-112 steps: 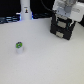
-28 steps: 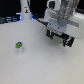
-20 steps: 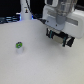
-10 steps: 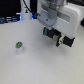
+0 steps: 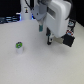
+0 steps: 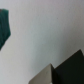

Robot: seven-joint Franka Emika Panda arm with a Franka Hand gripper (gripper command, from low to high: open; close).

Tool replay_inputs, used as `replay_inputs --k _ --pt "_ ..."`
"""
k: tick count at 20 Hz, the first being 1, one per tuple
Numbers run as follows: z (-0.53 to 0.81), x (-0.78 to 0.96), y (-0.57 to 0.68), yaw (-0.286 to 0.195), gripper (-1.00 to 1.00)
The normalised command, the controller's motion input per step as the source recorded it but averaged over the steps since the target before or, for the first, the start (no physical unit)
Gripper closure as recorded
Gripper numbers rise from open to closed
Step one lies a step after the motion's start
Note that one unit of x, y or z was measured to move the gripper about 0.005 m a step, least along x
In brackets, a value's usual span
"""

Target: Open the kcup holder, insert the kcup into the holder, and close the kcup holder

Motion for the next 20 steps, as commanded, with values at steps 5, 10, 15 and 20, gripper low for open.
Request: replay_inputs --k 5,10,15,20 --pt "0.01 -0.33 -0.47 -0.223 -1.0" --pt "-0.06 -0.29 -0.52 -0.222 -1.0" --pt "-0.21 -0.3 -0.53 -0.251 -1.0" --pt "-0.31 -0.39 -0.51 -0.257 -1.0"
